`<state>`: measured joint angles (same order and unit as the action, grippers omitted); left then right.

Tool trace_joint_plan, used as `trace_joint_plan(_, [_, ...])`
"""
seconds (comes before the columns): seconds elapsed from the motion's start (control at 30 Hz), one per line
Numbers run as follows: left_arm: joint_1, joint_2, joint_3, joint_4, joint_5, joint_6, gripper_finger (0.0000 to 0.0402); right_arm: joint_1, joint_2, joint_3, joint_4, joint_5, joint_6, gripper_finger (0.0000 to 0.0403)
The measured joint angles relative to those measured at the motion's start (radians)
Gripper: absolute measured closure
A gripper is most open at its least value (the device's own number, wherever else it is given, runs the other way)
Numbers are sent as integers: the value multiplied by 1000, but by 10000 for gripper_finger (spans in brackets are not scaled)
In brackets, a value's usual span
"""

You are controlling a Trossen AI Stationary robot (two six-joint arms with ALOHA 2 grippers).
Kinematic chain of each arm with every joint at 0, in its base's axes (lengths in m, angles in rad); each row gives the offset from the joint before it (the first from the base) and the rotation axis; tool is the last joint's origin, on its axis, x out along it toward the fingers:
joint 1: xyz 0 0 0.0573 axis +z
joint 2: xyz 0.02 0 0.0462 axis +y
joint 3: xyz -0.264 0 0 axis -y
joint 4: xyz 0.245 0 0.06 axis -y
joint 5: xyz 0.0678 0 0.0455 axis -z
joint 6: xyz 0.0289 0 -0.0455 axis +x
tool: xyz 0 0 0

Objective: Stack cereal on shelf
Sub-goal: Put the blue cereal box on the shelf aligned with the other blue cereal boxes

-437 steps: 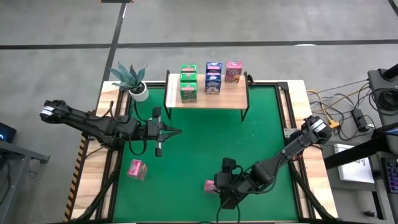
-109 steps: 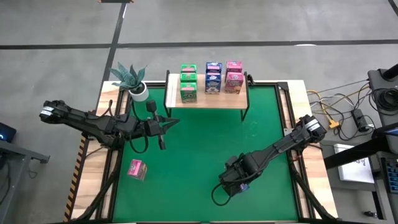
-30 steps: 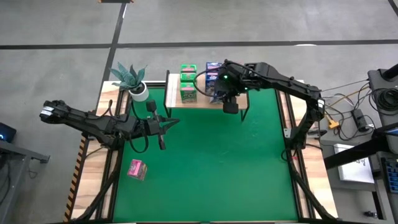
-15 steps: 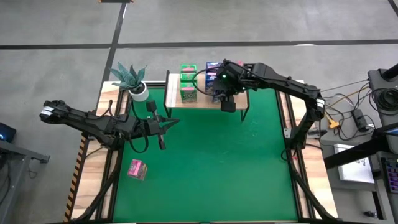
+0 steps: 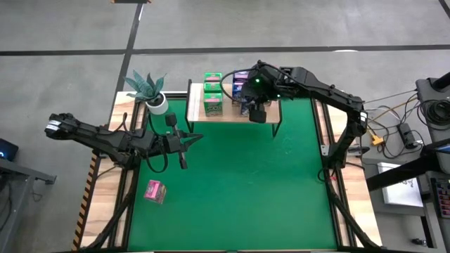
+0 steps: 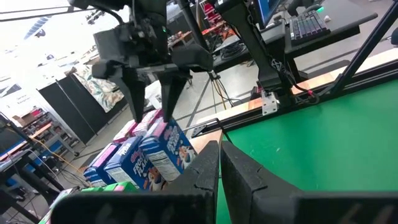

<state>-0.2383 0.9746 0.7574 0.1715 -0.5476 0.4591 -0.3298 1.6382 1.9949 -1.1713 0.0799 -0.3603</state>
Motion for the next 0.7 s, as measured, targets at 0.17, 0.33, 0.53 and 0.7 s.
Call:
trace_joint_plan(0.17, [0,0,0,-2,0,0,402,9,0,52,-31,1,10,173])
trace_joint_plan(0.33, [0,0,0,-3,0,1,402,16,0,112,-163,0,61,201])
trace_joint_plan(0.53, [0,0,0,-3,0,4,402,-10,-1,84,-296,101,132,279])
trace_joint_plan(0.7, [0,0,0,-2,0,4,402,-37,0,27,-291,183,160,350])
